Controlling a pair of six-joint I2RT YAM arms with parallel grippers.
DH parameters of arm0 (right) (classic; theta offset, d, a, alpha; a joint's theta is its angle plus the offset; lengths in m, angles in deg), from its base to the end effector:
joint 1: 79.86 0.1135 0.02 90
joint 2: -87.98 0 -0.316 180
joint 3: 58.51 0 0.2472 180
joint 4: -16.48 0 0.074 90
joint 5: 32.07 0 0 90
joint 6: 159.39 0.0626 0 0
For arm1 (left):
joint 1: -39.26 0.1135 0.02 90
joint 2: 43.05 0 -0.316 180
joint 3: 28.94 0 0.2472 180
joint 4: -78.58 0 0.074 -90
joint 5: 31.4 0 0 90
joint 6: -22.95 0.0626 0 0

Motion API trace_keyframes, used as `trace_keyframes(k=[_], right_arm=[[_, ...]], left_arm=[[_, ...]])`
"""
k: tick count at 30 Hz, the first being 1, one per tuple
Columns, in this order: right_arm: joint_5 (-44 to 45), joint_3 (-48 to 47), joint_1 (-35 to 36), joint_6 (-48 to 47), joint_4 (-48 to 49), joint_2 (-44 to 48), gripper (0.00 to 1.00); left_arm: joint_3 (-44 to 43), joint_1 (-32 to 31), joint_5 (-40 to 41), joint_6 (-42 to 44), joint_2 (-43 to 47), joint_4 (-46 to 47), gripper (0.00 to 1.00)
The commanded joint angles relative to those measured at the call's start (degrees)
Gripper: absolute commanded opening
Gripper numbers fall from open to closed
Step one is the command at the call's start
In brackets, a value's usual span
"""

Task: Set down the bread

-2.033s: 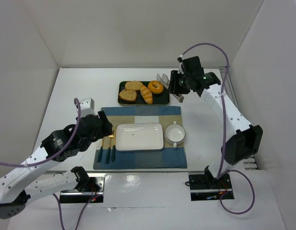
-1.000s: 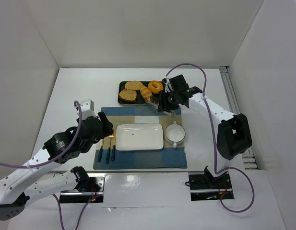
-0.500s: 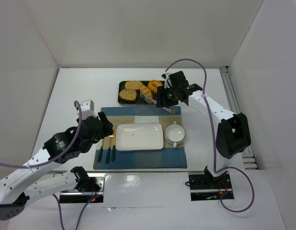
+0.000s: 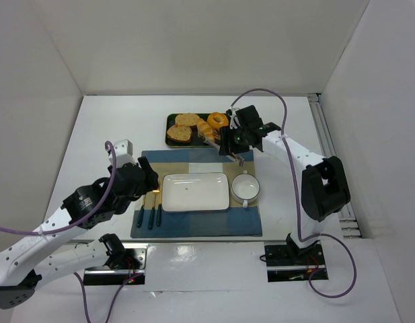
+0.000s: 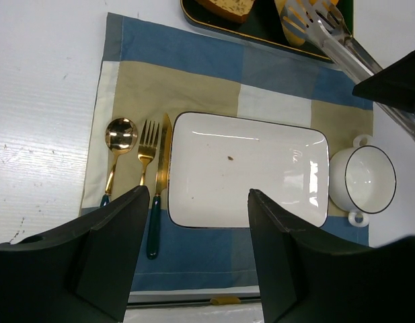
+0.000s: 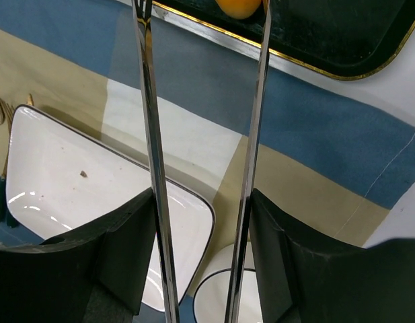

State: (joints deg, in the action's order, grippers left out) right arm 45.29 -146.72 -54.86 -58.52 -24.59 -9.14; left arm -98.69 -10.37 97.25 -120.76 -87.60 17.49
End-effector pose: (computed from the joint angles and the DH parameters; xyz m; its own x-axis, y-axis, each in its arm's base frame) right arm 0.3479 0.1773 0.2853 -0.7834 -0.1623 -0.5999 -0.3993 0.8711 0.2858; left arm 0.1062 -0.0646 0.3684 -0.4402 -0.4541 -0.7746 -0.1479 0.8876 -0.4363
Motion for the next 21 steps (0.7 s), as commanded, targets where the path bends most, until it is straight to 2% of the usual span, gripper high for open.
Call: trace_keyframes(k=[1, 10, 21], right_arm=[[0.43, 0.69, 0.49, 0.02, 5.40, -0.09, 0.61], [1.66, -1.33, 0.49, -1.03, 3.65, -2.37, 0.61], [2.80, -1.85, 0.49, -1.03, 2.07, -0.53, 0.61]], left_arm=[[-0.90, 0.32, 0.19, 1.59, 0.17, 1.26, 0.73], [-1.43, 0.32, 0.72, 1.59, 0.70, 0.73, 0.73], [-0.90, 0.32, 0.72, 0.54, 1.23, 0.20, 0.73]])
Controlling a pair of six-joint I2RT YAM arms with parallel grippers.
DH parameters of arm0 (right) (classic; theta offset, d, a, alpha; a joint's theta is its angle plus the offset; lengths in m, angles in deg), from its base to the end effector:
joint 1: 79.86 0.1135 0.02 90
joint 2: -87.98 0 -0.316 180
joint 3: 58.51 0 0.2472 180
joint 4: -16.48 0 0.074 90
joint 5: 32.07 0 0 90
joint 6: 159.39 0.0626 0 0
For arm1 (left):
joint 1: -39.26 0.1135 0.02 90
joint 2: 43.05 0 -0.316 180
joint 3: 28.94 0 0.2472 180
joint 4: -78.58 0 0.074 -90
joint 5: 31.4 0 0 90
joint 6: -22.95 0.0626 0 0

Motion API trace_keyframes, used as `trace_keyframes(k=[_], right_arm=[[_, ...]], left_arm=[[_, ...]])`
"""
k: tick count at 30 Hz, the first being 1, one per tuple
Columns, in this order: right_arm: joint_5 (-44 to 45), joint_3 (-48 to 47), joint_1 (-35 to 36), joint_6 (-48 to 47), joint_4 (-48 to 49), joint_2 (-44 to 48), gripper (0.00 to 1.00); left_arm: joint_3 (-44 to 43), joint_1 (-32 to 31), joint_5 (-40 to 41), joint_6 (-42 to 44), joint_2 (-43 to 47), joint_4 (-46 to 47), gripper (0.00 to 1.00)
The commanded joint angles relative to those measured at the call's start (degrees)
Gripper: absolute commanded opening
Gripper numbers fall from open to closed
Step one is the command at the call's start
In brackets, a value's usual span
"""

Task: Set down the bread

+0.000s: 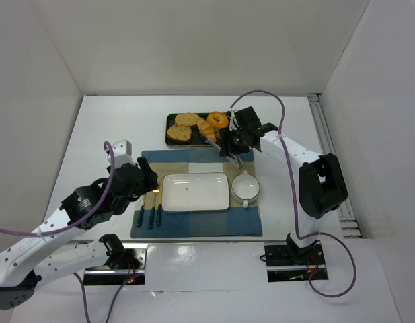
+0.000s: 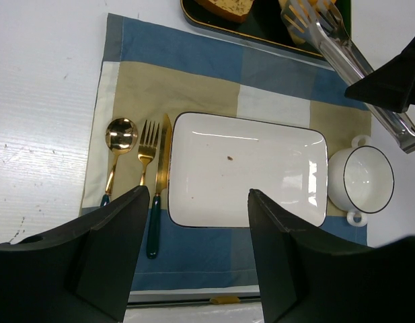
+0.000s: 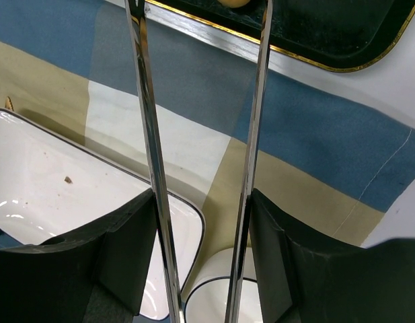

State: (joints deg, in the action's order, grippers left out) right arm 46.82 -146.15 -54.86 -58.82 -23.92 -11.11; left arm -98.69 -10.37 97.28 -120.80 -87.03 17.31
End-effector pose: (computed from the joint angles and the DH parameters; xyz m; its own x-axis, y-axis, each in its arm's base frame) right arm 0.3537 0.1782 0.2700 -0.7965 -0.1728 -0.5794 -0.3830 0.8857 0.2623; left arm 0.1045 -0.0625 0.3691 -0.4363 -0.4588 -0.7741 -0.1465 0.8850 -0.4419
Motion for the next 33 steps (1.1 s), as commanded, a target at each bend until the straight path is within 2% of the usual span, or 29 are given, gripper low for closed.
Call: trace_keyframes(k=[1, 18, 33], right_arm=[[1.27, -2.42, 0.49, -0.72, 0.78, 1.44, 0.61], [1.80, 1.09, 0.49, -0.20, -0.11, 7.06, 0.61], [0.74, -1.27, 0.49, -0.20, 1.48, 1.71, 0.61]], left_arm=[[-0.90, 0.32, 0.70, 0.58, 0.66, 0.38, 0.73], [-0.37, 0.32, 0.17, 0.06, 0.13, 0.38, 0.73], [-0.37, 0.32, 0.70, 0.58, 0.66, 0.38, 0.73]])
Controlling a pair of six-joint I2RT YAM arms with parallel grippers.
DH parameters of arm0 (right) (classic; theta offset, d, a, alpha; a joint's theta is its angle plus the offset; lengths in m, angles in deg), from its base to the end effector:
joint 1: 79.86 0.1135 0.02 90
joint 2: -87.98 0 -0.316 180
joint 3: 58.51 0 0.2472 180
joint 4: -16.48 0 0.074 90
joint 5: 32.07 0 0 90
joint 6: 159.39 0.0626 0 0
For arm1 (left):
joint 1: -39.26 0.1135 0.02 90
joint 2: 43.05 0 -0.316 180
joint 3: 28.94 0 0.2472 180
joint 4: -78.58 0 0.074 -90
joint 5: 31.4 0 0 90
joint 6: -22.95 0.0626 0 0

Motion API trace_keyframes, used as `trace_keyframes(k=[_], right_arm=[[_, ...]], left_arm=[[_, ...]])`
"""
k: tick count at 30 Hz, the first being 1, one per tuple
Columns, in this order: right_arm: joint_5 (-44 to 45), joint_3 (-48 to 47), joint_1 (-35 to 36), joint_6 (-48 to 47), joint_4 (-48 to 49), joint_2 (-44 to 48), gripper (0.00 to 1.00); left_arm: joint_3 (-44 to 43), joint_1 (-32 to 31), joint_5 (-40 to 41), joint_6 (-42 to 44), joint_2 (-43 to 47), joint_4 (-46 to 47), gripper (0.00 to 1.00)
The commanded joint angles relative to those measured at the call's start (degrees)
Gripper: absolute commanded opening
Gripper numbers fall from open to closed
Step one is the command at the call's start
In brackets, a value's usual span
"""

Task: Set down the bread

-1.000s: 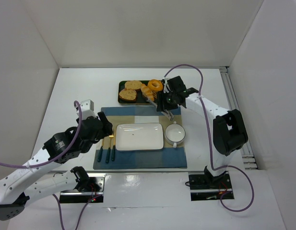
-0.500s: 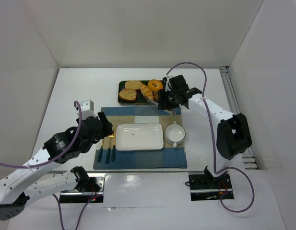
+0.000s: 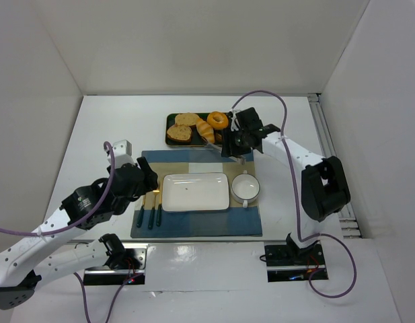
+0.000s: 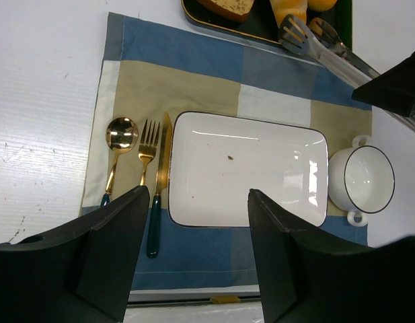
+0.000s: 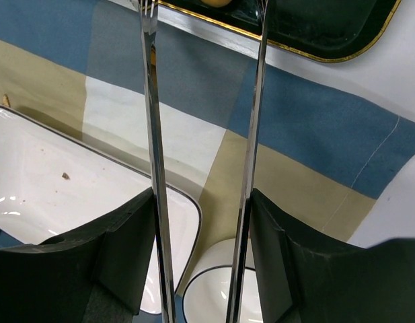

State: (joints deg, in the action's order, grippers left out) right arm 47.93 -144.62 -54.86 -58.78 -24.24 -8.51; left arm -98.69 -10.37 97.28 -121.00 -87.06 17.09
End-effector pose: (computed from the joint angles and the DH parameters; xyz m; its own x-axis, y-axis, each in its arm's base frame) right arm 0.3435 0.1722 0.2774 -0.7881 -0.1674 -0.5923 -0.3764 0.8925 0.2485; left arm 0.1044 -0.0624 0.3686 -0.4379 -0.4593 -0.7728 -0.1493 0.8849 -0.4413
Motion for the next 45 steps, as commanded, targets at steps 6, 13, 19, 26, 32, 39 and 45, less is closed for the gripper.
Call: trace_keyframes(k=[6, 13, 19, 26, 32, 39, 45], right_arm=[[-0.37, -5.26, 0.49, 0.29, 1.80, -3.97, 0.59], [1.38, -5.89, 0.49, 0.81, 1.80, -3.97, 0.36], [1.39, -8.34, 1.11, 1.34, -1.09, -0.20, 0.34], [5.60, -12.12, 4.01, 1.87, -4.87, 6.39, 0.34], [6.13, -14.15, 4.54, 1.87, -10.13, 10.35, 0.34], [5.78, -9.94, 9.01, 4.85, -20.76, 16.50, 0.34], [6.48, -7.91, 12.98, 6.35, -28.86, 23.36, 0.34]], left_arm=[[-0.37, 0.32, 0.70, 0.78, 0.15, 0.59, 0.73], [-0.37, 0.32, 0.70, 0.78, 0.15, 0.59, 0.73], [-0.37, 0.32, 0.70, 0.78, -0.90, 0.59, 0.73], [0.16, 0.32, 0.70, 0.78, -0.90, 1.12, 0.73], [-0.45, 0.32, 1.31, 0.78, -0.90, 1.65, 0.73], [-2.74, 0.32, 4.21, 2.88, -2.65, 2.18, 0.73], [-3.36, 0.32, 4.83, 5.44, -5.65, 4.64, 0.73]])
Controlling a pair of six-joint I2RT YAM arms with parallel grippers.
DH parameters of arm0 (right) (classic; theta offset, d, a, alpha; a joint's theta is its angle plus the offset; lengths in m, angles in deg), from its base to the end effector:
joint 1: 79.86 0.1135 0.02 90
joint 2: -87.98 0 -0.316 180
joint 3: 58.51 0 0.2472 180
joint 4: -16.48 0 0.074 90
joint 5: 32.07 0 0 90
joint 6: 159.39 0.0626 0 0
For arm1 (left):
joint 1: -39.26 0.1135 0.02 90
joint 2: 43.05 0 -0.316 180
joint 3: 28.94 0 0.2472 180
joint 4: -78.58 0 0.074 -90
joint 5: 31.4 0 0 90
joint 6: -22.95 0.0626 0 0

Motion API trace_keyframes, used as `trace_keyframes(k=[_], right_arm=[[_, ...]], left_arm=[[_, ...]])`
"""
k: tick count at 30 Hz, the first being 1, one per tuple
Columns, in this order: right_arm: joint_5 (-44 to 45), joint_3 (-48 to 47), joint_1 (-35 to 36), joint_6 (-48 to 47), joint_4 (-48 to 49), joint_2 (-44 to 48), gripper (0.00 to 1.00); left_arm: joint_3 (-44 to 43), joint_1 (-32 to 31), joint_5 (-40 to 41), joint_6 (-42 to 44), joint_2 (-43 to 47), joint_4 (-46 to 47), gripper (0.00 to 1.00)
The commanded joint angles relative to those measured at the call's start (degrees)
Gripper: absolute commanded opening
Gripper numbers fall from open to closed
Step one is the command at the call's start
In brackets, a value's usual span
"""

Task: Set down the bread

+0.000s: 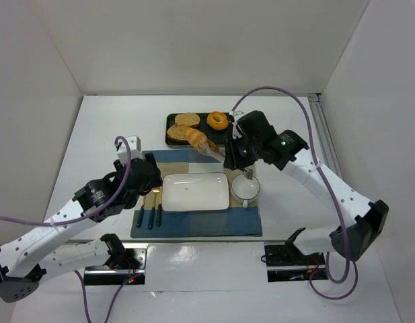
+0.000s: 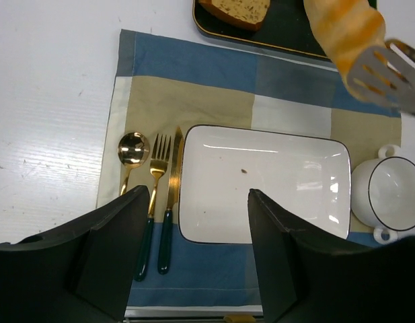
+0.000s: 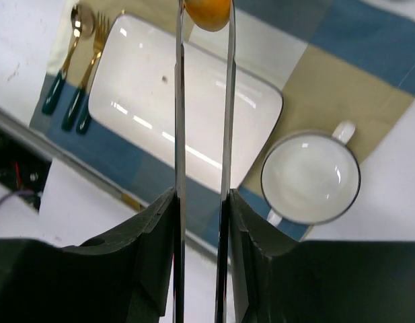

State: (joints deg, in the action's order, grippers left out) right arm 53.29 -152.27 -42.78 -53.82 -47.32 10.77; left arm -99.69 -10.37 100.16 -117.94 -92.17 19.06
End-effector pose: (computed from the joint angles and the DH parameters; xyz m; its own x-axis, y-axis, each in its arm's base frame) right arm 0.2200 0.1726 0.3919 -0.7374 -0.2219 -0.6379 -0.4639 0.8529 0.2394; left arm 0.1212 -0.0785 0.3693 -0.4302 -0.3904 -0.8140 -0.1630 0.9204 -0.3554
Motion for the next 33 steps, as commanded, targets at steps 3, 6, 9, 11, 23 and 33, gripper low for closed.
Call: trace_keyframes(k=[3, 6, 9, 11, 23, 33], right_arm=[[0.60, 0.79, 3.78, 3.14, -9.99, 5.40, 0.34], [0.07, 3.87, 7.38, 6.73, -11.94, 7.68, 0.34], [0.07, 6.50, 11.50, 10.51, -12.64, 8.82, 0.34], [0.94, 7.91, 14.06, 12.19, -13.17, 8.83, 0.34], [6.75, 12.92, 23.92, 15.63, -11.95, 5.14, 0.34], [10.61, 16.52, 23.92, 16.68, -8.96, 4.00, 0.34]], left_arm=[[-2.88, 0.85, 1.94, 2.91, -2.81, 3.98, 0.73], [-2.88, 2.16, 0.72, 2.91, -4.13, 4.60, 0.73], [-2.88, 2.78, 0.10, 2.91, -4.14, 5.75, 0.73], [-2.36, 3.31, -0.60, 2.91, -4.14, 6.44, 0.73], [-2.35, 4.36, -1.75, 3.43, -3.00, 7.59, 0.73], [-1.30, 4.36, -2.27, 3.43, -1.77, 7.59, 0.73]])
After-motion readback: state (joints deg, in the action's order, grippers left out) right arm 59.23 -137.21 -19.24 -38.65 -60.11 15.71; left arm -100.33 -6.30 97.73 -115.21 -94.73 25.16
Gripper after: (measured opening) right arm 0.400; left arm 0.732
